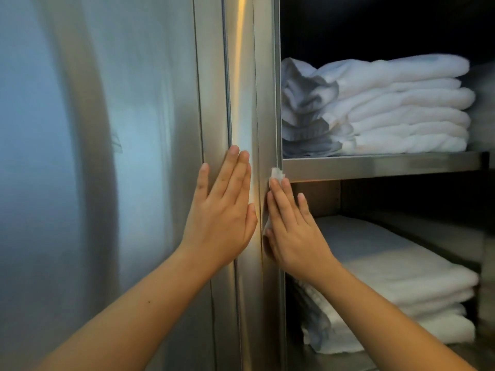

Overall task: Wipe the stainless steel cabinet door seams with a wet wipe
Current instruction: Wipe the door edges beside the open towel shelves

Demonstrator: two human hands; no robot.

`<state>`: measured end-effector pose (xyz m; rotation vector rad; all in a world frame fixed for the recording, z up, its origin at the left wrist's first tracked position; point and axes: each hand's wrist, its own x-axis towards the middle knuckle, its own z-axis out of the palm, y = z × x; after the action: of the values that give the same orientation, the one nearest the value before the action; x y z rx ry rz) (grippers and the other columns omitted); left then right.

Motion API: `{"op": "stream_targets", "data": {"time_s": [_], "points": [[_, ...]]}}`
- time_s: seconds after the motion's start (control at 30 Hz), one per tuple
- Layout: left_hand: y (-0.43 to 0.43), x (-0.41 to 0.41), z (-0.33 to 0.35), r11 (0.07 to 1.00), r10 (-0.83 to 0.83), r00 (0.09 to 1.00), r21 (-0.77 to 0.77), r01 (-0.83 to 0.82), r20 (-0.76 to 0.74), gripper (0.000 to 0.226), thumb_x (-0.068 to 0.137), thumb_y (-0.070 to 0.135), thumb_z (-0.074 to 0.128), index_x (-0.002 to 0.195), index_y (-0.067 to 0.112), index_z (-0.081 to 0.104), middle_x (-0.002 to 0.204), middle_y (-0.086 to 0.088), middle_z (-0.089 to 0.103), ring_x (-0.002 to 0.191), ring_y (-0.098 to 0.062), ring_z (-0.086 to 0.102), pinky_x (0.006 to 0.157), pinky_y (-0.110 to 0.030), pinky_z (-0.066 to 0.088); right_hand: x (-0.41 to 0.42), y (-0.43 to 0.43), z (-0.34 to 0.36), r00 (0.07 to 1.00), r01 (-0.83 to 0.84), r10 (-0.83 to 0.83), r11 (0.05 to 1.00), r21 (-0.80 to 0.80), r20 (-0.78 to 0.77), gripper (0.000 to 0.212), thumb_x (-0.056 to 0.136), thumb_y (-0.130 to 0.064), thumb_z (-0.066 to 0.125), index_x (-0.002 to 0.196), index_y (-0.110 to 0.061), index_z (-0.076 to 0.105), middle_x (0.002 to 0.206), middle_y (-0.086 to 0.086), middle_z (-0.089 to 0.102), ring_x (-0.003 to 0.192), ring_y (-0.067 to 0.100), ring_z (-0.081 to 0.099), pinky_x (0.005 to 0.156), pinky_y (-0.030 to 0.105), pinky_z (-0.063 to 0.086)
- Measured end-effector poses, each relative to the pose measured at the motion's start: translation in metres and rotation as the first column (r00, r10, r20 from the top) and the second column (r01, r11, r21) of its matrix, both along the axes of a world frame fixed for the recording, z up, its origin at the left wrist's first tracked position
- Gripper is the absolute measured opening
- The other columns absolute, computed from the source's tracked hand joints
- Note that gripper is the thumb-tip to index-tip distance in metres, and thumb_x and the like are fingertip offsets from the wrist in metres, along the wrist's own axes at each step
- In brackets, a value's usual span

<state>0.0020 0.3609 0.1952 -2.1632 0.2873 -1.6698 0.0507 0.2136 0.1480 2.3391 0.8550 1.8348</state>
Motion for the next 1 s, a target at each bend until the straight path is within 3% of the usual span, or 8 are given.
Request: {"op": "stream_targets", "data": {"time_s": [0.23,0.53,0.7,0.83,1.0], "points": [[0.004,0.000,-0.014,0.999,0.012,1.000,0.041,-0.012,0.019,0.059,0.087,0.028,0.036,0.138,-0.002,0.038,0.147,-0.015,0.032,0.137,-0.029,0.025,0.107,-0.057,0.022,0.006,0.003,0.046,0.999,0.025,-0.027,0.999,0.040,0.035,0.052,0.094,-0.016,0.036,0.137,0.012,0.028,0.146,0.029,0.024,0.137,0.043,0.021,0.112,0.051,0.015],[0.010,-0.004,-0.055,0.992,0.083,0.996,0.095,-0.080,-0.030,0.058,0.090,0.031,0.032,0.141,0.002,0.035,0.149,-0.012,0.030,0.138,-0.027,0.022,0.107,-0.057,0.017,-0.005,0.002,-0.066,1.000,0.002,-0.002,1.000,0.009,-0.016,0.049,0.091,-0.014,0.036,0.134,0.011,0.036,0.142,0.027,0.031,0.133,0.040,0.024,0.104,0.053,0.032],[0.010,-0.003,-0.065,0.992,0.080,0.997,0.096,-0.078,-0.022,0.058,0.089,0.030,0.033,0.140,0.002,0.036,0.148,-0.013,0.031,0.138,-0.027,0.023,0.106,-0.057,0.017,0.002,-0.001,-0.037,0.998,0.031,-0.031,1.000,0.001,0.049,0.049,0.094,-0.016,0.032,0.135,0.011,0.029,0.142,0.028,0.033,0.133,0.042,0.030,0.109,0.053,0.019],[0.010,-0.003,-0.065,0.992,0.091,0.996,0.092,-0.089,-0.016,0.058,0.090,0.031,0.033,0.141,0.002,0.035,0.149,-0.012,0.030,0.138,-0.026,0.021,0.107,-0.056,0.018,0.006,0.001,-0.013,0.995,0.059,-0.060,0.998,0.014,0.084,0.050,0.095,-0.016,0.032,0.137,0.011,0.027,0.143,0.029,0.031,0.134,0.043,0.029,0.108,0.055,0.018],[0.010,-0.002,-0.067,0.992,0.090,0.996,0.084,-0.089,-0.008,0.058,0.091,0.030,0.032,0.142,0.003,0.032,0.150,-0.011,0.029,0.139,-0.025,0.021,0.109,-0.052,0.016,-0.003,-0.002,-0.068,0.996,0.085,-0.085,0.996,-0.033,0.001,0.051,0.093,-0.016,0.038,0.137,0.010,0.031,0.145,0.027,0.028,0.135,0.042,0.026,0.109,0.054,0.018]]}}
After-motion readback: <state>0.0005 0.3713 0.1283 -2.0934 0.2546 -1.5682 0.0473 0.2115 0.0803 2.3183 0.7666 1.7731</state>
